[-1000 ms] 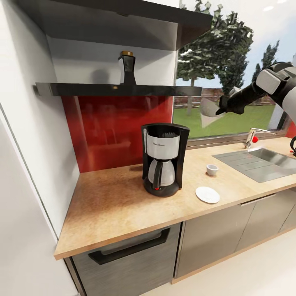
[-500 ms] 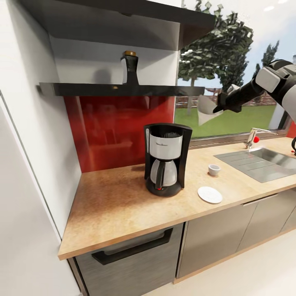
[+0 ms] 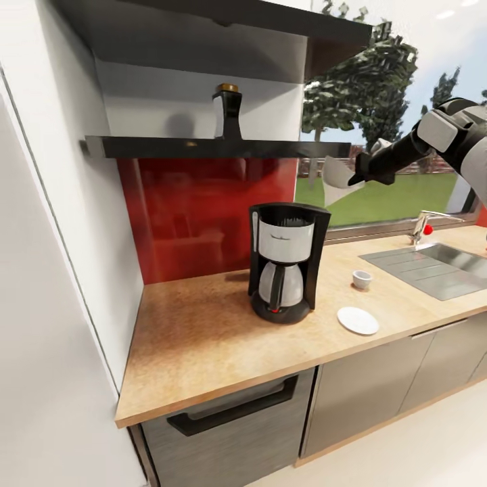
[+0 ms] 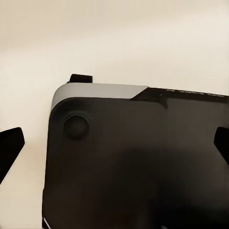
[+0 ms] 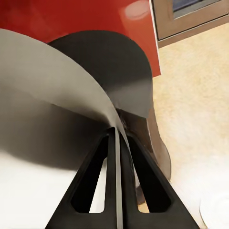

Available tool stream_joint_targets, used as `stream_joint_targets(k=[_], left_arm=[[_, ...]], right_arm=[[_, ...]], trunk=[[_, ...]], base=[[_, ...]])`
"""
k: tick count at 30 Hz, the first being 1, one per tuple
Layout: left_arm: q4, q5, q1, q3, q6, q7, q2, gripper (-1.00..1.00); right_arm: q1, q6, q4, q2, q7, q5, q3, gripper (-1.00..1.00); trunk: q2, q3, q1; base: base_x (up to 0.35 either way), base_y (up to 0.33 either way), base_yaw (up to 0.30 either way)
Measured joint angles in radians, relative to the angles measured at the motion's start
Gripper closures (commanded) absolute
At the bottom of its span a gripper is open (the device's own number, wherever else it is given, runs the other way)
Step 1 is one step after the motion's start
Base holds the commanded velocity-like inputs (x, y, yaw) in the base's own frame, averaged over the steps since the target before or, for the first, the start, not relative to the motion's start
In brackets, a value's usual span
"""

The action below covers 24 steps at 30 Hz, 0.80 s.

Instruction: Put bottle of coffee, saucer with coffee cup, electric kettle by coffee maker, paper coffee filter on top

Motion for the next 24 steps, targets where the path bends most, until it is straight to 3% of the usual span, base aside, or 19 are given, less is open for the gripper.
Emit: stream_joint_targets(k=[15, 24], left_arm=[[0.0, 0.0, 0.0, 0.0, 0.0, 0.001, 0.0, -1.0], [0.0, 0.0, 0.0, 0.0, 0.0, 0.0, 0.0, -1.0]], right_arm=[[0.0, 0.0, 0.0, 0.001, 0.001, 0.0, -0.002, 1.0], [0.0, 0.0, 0.0, 0.001, 0.002, 0.0, -0.003, 1.0]], trunk=[[0.0, 0.0, 0.0], [0.0, 0.0, 0.0]], base=[[0.0, 0.07, 0.0], [0.0, 0.238, 0.0]])
